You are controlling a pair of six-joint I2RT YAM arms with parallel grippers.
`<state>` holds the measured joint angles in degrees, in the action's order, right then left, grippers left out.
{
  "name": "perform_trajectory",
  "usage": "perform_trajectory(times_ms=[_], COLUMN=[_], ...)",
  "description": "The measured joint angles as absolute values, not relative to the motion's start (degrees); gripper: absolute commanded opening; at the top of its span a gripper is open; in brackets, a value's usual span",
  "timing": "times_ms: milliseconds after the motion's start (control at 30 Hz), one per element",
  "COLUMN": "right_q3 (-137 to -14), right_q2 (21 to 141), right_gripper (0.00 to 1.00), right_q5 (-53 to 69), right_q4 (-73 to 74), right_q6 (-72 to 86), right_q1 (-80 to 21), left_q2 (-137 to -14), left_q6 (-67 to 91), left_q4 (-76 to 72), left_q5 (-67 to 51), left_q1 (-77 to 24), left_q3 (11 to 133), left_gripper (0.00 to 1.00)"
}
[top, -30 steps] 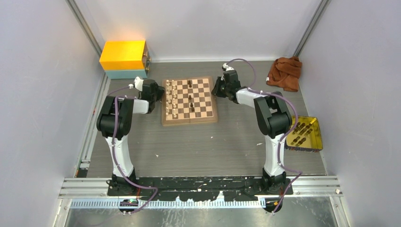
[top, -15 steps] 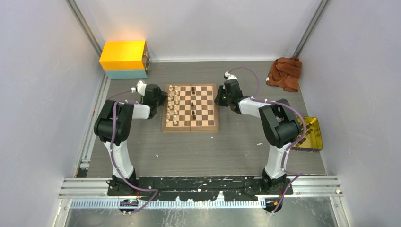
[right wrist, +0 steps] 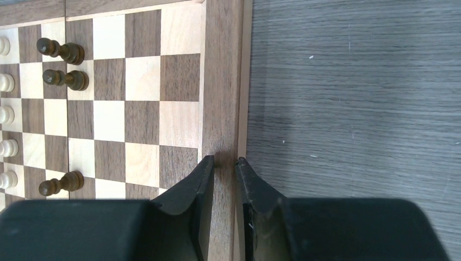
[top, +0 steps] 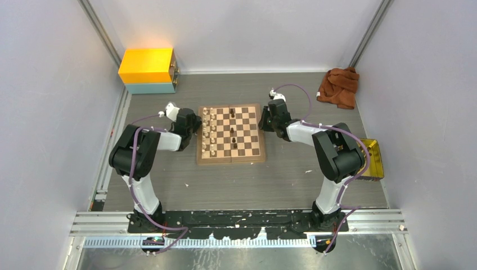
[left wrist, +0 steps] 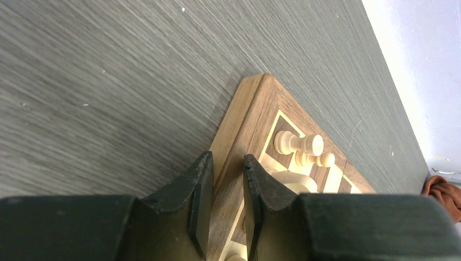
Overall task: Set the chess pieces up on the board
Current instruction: Move the chessboard to the center of the board.
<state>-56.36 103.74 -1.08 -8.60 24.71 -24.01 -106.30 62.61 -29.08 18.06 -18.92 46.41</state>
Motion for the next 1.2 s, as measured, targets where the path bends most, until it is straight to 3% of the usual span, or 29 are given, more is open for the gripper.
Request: perform_trajectory(times_ms=[1200], right_q3=[-55.2], right_q2=[101.8], right_gripper=[0.28], right_q5=[-4.8], right_q4=[-6.8], right_q6=[24.3], right_q1=[-25.8], left_q2=[-104.0], left_q6=[59.6], left_q4=[-22.2], left_q5=[20.6], left_q1=[-20.9], left_q3=[47.7], left_gripper=[0.29])
